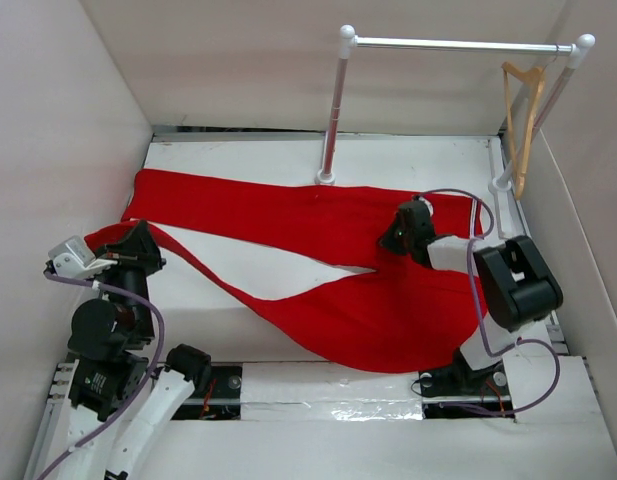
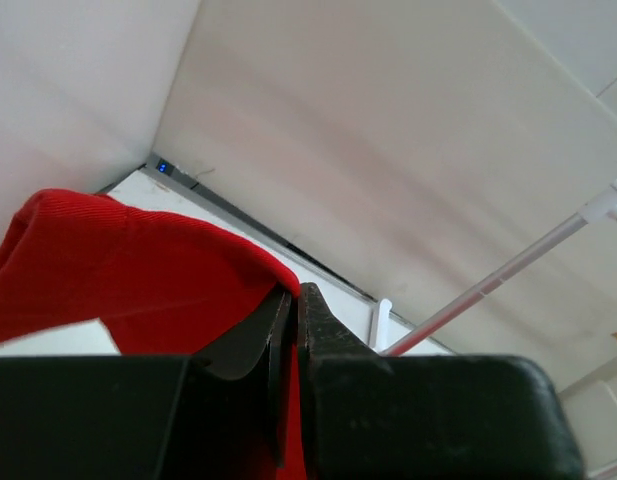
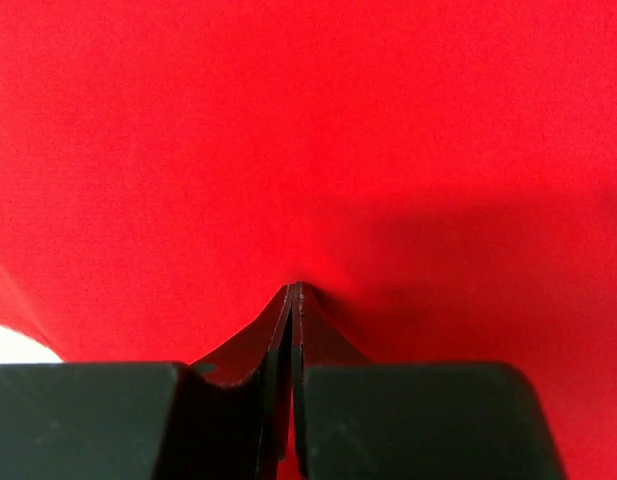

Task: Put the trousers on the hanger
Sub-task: Flatten out the trousers at the center of the board.

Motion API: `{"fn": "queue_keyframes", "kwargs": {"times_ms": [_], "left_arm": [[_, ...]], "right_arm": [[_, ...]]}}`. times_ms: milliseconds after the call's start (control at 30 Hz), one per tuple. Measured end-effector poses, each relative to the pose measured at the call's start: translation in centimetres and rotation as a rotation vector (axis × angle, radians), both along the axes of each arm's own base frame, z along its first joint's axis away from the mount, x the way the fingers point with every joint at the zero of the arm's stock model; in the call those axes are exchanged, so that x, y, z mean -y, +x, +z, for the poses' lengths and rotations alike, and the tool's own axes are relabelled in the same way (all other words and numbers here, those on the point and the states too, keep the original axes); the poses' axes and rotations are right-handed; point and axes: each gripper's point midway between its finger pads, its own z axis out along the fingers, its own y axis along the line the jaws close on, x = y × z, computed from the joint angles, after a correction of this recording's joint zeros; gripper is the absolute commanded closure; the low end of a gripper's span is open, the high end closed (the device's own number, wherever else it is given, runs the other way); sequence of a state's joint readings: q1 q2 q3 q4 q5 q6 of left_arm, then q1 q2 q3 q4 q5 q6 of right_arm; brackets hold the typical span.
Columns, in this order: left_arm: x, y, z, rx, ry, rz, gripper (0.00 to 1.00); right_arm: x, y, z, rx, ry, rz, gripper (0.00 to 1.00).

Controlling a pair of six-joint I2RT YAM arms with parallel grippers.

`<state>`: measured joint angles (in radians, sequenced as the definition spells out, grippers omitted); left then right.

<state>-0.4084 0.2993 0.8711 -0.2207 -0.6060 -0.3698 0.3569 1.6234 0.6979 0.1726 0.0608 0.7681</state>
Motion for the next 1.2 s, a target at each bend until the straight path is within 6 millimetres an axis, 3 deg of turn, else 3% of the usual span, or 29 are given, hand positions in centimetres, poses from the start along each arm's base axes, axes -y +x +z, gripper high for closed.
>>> {"fn": "queue_keyframes", "kwargs": {"times_ms": [133,300,367,467,567,633,767,833,967,1033,1200], "left_arm": [[0.4,0.3,0.3,0.009,0.002,-0.018,1.00],[1.5,1.3,-0.9,-0.032,0.027,-0.057,1.00],[1.7,1.4,-1.2,-0.037,0.031,-0.067,1.00],[1.9,1.4,-1.1,-0.036,0.033,-0.079,1.00],[2.2,1.5,-1.2,-0.038,0.036,-0.091,1.00],[2.4,1.5,-1.2,-0.037,0.038,-0.102,1.00],[2.7,1.5,-1.1,-0.035,0.042,-0.122,1.00],[2.9,1.5,-1.1,-0.035,0.043,-0.130,1.00],[3.1,1.5,-1.1,-0.034,0.045,-0.141,1.00],[3.1,1.5,-1.1,-0.033,0.045,-0.145,1.00],[3.2,1.2,-0.9,-0.022,0.044,-0.157,1.00]], "right_arm": [[-0.4,4.1,0.2,0.015,0.053,-0.026,1.00],[-0.2,7.0,0.8,0.025,0.070,-0.030,1.00],[0.1,7.7,1.5,0.031,0.051,-0.026,1.00],[1.5,8.5,4.5,0.098,0.009,-0.043,0.90],[5.1,8.3,7.6,0.163,-0.033,-0.098,0.78],[9.8,7.9,8.6,0.189,-0.057,-0.181,0.69],[20.4,5.9,7.0,0.144,-0.084,-0.385,0.57],[23.7,4.7,5.4,0.092,-0.082,-0.454,0.47],[24.3,3.9,3.0,0.021,-0.026,-0.448,0.38],[23.9,3.6,2.4,0.005,0.007,-0.438,0.28],[24.3,3.5,2.5,-0.005,0.024,-0.447,0.27]]}}
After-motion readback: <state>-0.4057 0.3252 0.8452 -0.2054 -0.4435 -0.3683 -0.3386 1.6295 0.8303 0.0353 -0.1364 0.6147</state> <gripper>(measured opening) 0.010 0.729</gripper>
